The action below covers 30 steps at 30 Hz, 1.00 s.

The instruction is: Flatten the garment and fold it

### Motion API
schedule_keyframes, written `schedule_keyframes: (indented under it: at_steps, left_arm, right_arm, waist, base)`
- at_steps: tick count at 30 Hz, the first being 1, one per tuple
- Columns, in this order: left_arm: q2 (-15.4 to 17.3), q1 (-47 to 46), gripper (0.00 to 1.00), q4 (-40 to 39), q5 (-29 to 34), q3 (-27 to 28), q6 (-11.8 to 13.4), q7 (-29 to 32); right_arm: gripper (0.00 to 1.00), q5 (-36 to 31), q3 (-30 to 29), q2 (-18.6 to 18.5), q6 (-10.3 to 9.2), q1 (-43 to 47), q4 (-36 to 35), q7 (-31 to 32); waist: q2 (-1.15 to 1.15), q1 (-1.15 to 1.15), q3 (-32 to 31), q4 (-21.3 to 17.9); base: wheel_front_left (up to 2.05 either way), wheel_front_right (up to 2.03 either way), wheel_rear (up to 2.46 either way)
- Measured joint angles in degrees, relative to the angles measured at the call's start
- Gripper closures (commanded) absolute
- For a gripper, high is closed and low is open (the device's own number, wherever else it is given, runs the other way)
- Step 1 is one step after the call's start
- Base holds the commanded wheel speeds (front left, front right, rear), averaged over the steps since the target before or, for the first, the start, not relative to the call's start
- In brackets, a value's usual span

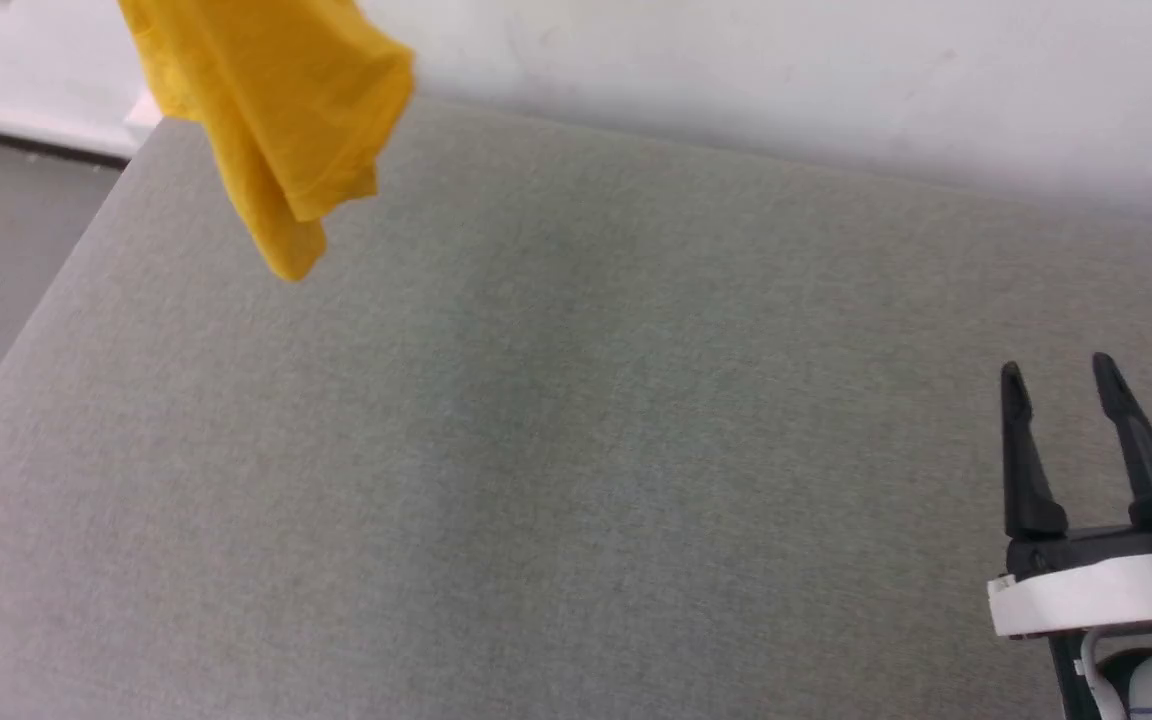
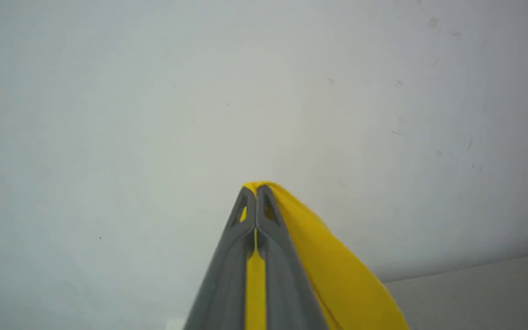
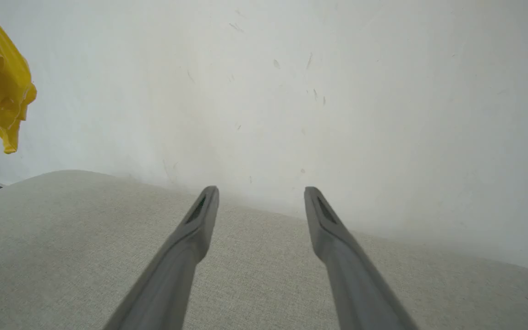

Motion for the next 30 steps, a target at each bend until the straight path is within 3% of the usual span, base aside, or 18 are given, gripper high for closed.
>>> schedule_keyframes:
  at_steps: [13,23,30]
  left_arm:
    - [-12.7,-2.4,1.0,-11.8,-1.5,-4.6,3.5,5.4]
    - [-16.4,11.4,1.0,-19.2,-1.1,-11.2,7.9,3.5]
    - [-20.8,25.4,1.0,-14.3,0.2,-18.3,9.8,-2.1]
  right_arm:
    - [0.0,1.7,-2.5,0.0,0.0,0.4,0.9,-1.9]
    - [0.0,2.2,-3.6,-0.1,0.0,0.4,0.6,-2.2]
    - [0.0,3.2,-3.2,-0.1,-0.01,0.3,1.0,-2.6]
  waist:
    - [0.0,0.01,-3.6,-7.5]
    - [0.0,0.02,-2.2,-13.6]
    - [0.0,0.03,-1.0,-17.1]
  base:
    - [0.0,0.0,0.0]
    - [0.0,0.0,0.0]
    - [0.0,0.0,0.0]
